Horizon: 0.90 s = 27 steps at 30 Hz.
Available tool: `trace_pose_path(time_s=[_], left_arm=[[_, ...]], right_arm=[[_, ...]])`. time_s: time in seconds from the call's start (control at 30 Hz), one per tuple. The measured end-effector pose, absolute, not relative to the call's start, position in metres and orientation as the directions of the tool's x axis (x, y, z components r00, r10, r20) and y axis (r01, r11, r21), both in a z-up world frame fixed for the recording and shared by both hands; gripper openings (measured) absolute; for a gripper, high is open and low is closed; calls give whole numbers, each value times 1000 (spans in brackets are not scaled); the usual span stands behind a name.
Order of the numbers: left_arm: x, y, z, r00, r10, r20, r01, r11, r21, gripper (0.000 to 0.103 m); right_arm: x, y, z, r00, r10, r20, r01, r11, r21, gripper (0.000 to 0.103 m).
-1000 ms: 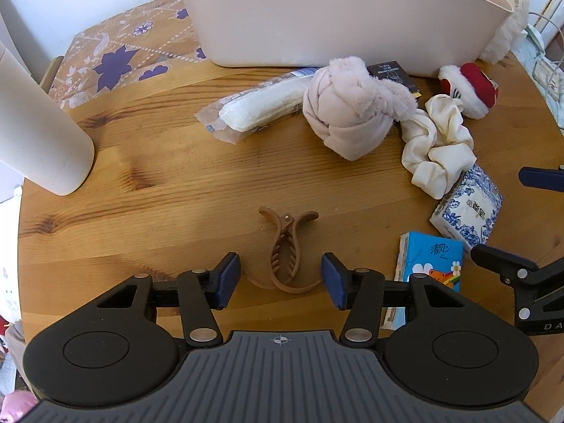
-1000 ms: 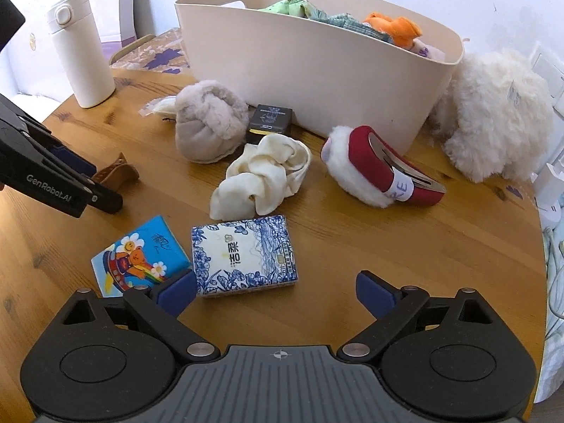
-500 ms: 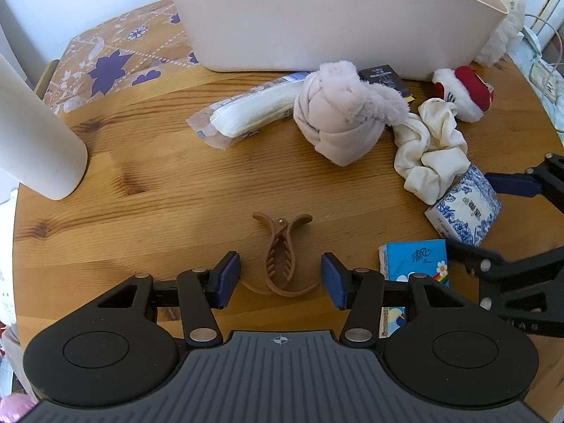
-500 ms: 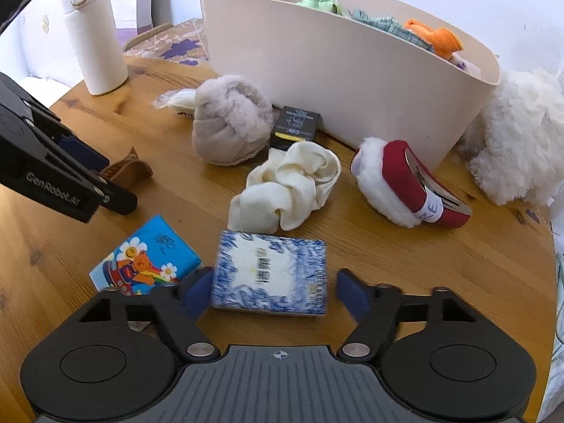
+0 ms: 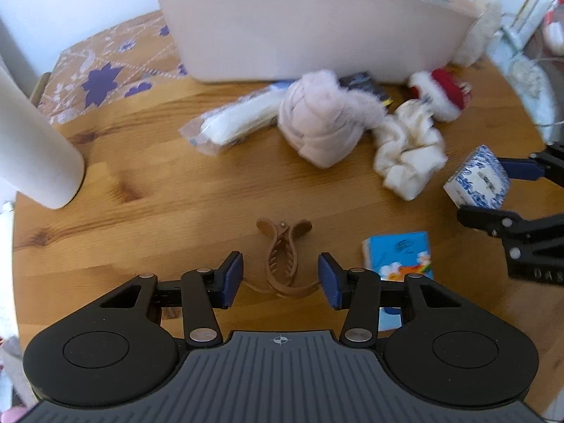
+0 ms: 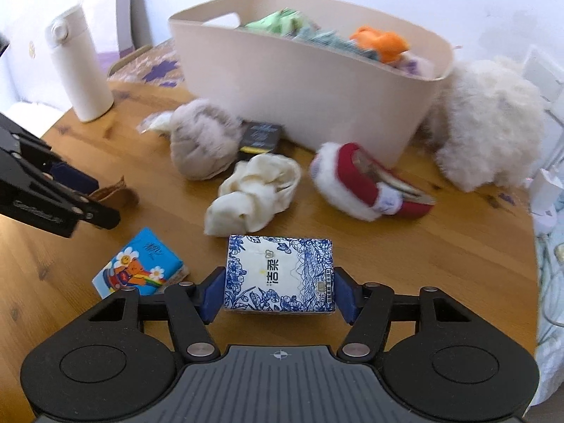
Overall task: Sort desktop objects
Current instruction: 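Grasp the blue-and-white tissue pack with right tool while left tool grasps brown claw clip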
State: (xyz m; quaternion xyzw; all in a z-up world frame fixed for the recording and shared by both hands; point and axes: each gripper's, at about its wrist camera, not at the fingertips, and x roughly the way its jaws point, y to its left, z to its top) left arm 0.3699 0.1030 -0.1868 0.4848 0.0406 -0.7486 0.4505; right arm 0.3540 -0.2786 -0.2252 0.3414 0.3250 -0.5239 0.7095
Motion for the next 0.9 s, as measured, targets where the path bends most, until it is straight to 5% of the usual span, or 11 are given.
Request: trace_pose_path(time_s=[0.5,0.9], left_arm=[[372,94,-116,-255,-713,-653,641,-630,438,48],[309,104,-31,-454,-748,-484,584,-660,473,48]], right_arm=[[278,-291,-159,160,-661,-733,987,88,136,60],[240,-337,-106,96,-768,-633,991,11,137,60]])
